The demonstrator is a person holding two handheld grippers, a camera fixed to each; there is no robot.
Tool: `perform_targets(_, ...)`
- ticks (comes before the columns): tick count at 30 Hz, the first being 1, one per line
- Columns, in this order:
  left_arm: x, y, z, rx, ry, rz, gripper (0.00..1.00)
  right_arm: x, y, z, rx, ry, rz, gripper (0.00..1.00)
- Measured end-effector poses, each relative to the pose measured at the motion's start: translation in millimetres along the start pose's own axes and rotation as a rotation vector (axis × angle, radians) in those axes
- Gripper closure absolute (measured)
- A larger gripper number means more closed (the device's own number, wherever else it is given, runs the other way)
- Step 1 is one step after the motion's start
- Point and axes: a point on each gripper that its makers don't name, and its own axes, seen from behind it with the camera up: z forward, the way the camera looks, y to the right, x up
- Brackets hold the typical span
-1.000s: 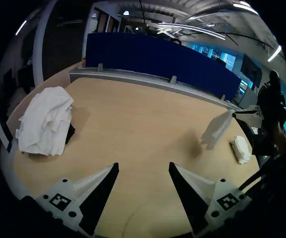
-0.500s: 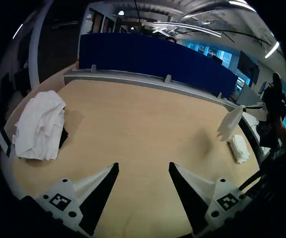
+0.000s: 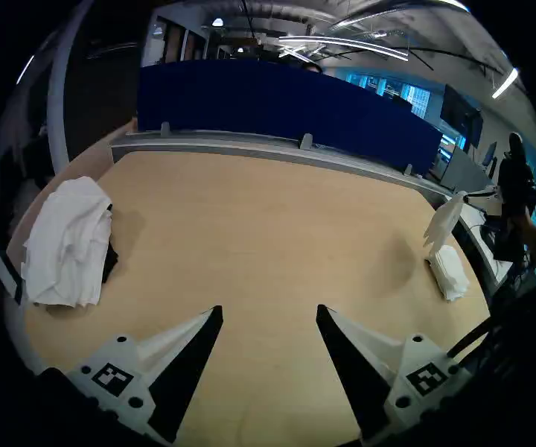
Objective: Fold towel
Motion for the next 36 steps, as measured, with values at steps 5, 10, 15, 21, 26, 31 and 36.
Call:
perform_targets(5, 1.7, 5.5, 2.2, 0.0, -0.004, 0.012, 0.07, -10.6, 23.3, -2.4, -0.019, -0.022, -0.005, 0.95)
perform_targets(10, 2.2, 11.7, 4.7, -0.002, -0.01, 0.018, 0.07, -19.7, 37.3, -3.2, -0.032, -0.034, 0.003, 0.95)
perform_targets(15, 3.1, 19.1, 6.4, -0.008, -0.014, 0.029, 0.06, -30.1, 44.9, -5.3, -0.037, -0.044, 0.018, 0.95)
perform_targets(21, 3.6, 26.5, 8.1, -0.014, -0.017, 0.037, 0.07, -51.6, 51.0, -15.4, -0.05, -0.07, 0.032, 0.95)
perform_targets(26, 2.1, 30.8, 9.9, -0.018, -0.021, 0.046, 0.07, -85.7, 54.3, -29.8, -0.07, -0.109, 0.062, 0.95)
perform_targets(31, -0.8, 35.2, 11.2, -0.022, -0.028, 0.054, 0.07, -132.6, 51.1, -44.5, -0.088, -0.169, 0.111, 0.95)
perform_targets(36, -4.6, 39.5, 12.6, -0.025, -0.037, 0.059, 0.07, -178.6, 46.8, -53.5, -0.104, -0.228, 0.178, 0.95)
